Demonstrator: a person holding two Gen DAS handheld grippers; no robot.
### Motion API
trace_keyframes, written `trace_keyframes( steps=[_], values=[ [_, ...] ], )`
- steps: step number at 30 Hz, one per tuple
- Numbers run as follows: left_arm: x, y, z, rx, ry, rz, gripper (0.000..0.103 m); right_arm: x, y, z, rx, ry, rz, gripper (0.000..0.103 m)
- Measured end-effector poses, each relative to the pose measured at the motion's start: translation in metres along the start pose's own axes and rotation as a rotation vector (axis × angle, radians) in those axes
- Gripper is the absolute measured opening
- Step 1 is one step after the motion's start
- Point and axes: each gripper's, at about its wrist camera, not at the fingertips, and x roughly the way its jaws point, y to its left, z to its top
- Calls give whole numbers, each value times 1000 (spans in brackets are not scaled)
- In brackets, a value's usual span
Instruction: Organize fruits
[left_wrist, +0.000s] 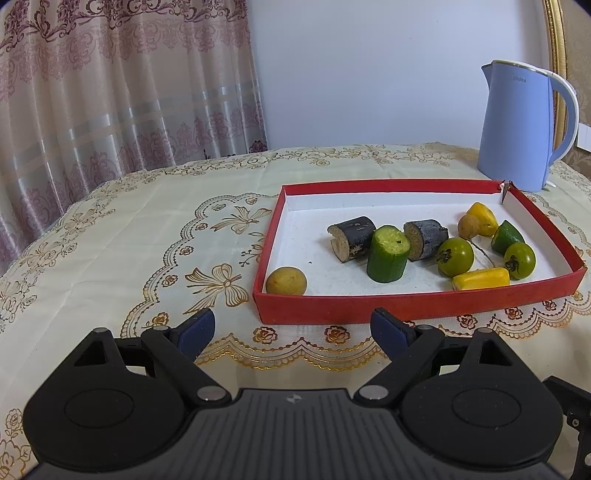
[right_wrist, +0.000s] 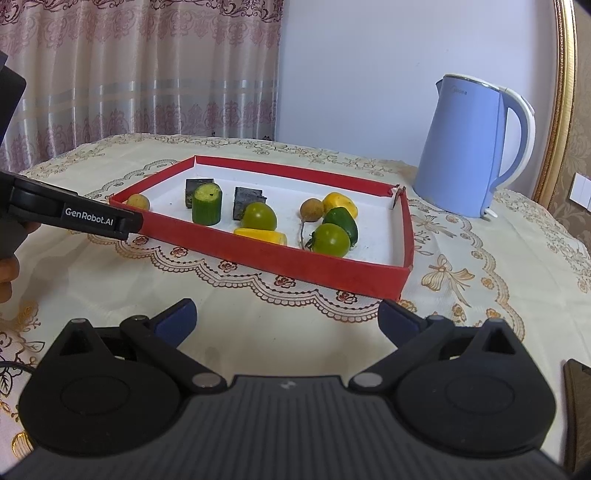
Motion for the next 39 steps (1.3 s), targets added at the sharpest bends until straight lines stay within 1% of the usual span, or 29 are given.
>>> trace_keyframes(
  steps=[23,39],
  values=[
    [0,2,0,0,0,4,92,0,-1,2,-9,-1,3,103],
    [1,5,1,-12,4,-11,92,3,5,7,-48,-2,1,103]
  ],
)
